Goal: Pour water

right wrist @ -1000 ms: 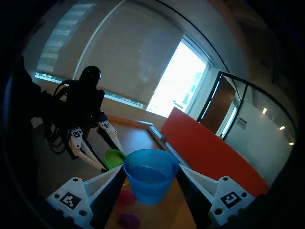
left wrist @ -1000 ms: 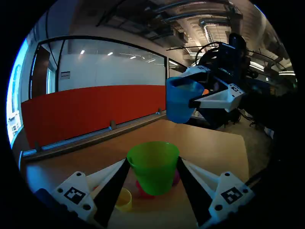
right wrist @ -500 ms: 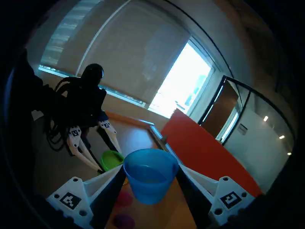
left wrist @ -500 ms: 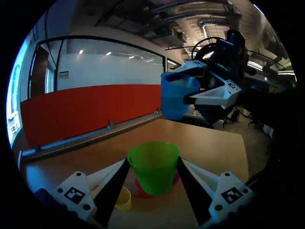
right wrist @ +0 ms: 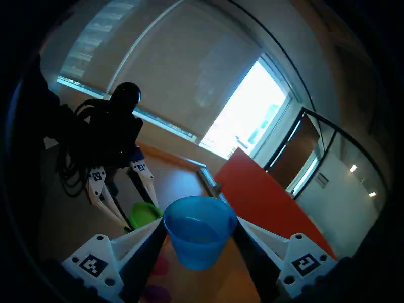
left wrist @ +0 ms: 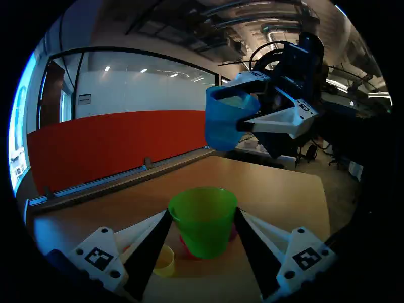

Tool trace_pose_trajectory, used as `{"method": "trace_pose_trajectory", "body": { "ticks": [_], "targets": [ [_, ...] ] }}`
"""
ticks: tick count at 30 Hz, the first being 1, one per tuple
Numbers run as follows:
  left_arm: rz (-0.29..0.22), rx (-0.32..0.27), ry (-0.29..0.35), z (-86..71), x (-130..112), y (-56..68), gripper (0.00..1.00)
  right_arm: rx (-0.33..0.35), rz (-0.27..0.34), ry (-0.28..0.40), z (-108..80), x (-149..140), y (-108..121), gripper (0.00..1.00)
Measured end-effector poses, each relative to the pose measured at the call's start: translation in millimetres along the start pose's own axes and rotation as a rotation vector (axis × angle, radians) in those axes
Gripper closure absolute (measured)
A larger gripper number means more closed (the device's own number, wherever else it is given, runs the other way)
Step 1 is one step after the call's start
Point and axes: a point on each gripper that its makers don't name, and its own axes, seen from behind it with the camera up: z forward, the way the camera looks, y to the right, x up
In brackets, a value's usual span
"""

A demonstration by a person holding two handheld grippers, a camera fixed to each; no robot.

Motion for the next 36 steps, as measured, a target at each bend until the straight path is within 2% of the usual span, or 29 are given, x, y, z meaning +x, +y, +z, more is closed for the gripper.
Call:
{"method": "trace_pose_trajectory", "body": {
  "ticks": [23, 36],
  "targets": [
    [0.006, -0.01, 0.025, -8.4, -1.3, 9.2, 0.13, -0.005, -0.078, -0.018, 15.2, 3.0, 10.2, 0.09],
    [0.007, -0.017, 0.033, -12.6, 0.1, 15.8, 0.13, -0.003, -0.101, -0.021, 21.0, 6.2, 9.0, 0.09]
  ]
}}
